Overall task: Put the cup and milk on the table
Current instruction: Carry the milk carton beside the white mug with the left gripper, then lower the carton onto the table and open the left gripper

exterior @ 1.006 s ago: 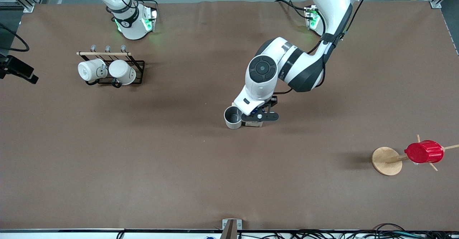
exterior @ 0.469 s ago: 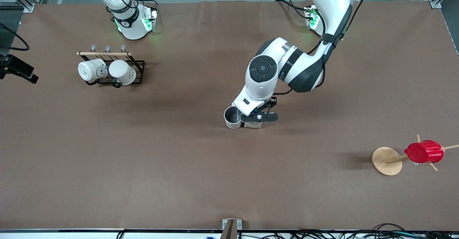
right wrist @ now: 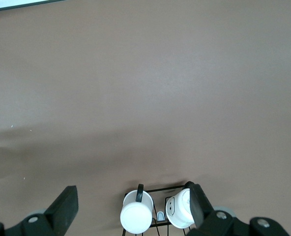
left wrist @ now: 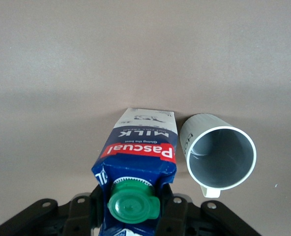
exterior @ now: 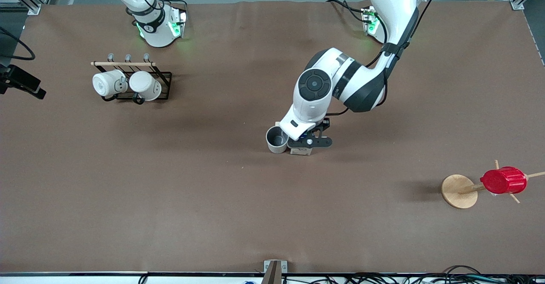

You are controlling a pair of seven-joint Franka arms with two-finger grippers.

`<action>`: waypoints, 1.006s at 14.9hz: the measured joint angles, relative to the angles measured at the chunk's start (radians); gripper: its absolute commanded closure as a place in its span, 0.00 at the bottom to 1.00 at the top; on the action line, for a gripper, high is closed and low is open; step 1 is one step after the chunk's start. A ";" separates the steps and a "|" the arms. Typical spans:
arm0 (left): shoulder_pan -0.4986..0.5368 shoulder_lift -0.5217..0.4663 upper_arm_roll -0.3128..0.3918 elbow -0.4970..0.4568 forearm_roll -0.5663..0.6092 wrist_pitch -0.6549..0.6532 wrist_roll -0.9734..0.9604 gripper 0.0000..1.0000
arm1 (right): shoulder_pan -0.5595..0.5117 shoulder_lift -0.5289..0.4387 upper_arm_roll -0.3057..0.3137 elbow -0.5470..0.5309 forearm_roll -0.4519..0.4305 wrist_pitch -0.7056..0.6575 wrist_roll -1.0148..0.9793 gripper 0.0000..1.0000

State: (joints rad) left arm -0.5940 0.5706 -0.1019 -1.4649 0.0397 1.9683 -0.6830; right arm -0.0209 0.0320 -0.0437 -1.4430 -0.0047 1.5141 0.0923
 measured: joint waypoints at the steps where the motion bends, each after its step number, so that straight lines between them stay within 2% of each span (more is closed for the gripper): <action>1: 0.000 0.002 0.000 0.000 0.000 0.001 0.000 0.14 | 0.000 0.000 0.000 0.000 0.000 0.000 -0.001 0.00; 3: 0.000 0.004 0.000 -0.001 0.000 0.001 0.001 0.00 | 0.000 0.000 0.000 0.000 0.000 -0.001 -0.003 0.00; 9: 0.012 -0.024 0.001 0.017 0.000 0.000 0.009 0.00 | 0.000 0.000 0.000 0.000 0.000 -0.007 -0.004 0.00; 15: 0.090 -0.188 0.003 0.017 0.001 -0.109 0.023 0.00 | 0.000 0.000 0.000 0.000 0.000 -0.007 -0.005 0.00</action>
State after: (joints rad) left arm -0.5040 0.3826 -0.0990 -1.4480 0.0407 1.8596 -0.6600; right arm -0.0209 0.0320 -0.0437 -1.4430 -0.0046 1.5068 0.0876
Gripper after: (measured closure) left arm 0.000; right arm 0.000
